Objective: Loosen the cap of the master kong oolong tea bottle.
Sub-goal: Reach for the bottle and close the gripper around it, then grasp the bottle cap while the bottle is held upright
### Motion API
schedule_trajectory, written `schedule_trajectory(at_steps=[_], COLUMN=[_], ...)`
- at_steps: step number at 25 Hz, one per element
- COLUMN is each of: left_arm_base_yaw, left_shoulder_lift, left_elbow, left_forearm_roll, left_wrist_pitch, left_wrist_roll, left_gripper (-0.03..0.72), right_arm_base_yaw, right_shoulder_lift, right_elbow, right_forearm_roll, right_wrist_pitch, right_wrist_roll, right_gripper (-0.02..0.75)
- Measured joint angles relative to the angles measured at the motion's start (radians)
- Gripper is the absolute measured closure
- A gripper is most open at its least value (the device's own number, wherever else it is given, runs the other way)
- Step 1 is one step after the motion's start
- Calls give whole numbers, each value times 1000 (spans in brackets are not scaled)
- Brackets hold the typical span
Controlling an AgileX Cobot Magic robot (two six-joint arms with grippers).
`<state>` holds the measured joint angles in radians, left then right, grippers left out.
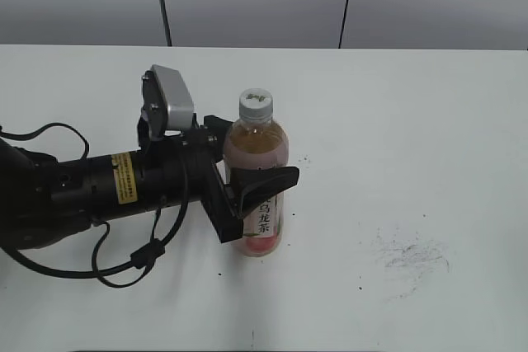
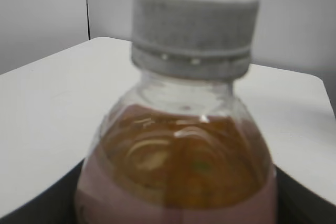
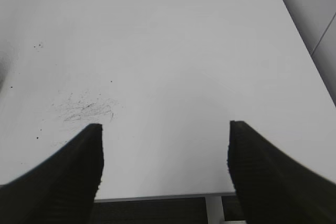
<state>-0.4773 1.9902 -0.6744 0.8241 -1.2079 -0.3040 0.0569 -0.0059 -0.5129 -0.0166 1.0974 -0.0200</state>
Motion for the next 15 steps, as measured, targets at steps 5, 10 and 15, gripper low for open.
schedule_trajectory(at_steps=[5, 10, 15], left_arm_base_yaw=[0, 0, 0], left_shoulder_lift=[0, 0, 0], left_elbow=[0, 0, 0], left_forearm_roll=[-1, -2, -2], left_wrist_pitch=[0, 0, -1], left_wrist_roll=[0, -1, -2], left_gripper=[243, 243, 243], right_arm_base_yaw=[0, 0, 0], right_shoulder_lift=[0, 0, 0], right_elbow=[0, 0, 0], right_forearm_roll=[0, 0, 1], right_wrist_pitch=[0, 0, 0], right_wrist_roll=[0, 0, 0], right_gripper=[183, 183, 183])
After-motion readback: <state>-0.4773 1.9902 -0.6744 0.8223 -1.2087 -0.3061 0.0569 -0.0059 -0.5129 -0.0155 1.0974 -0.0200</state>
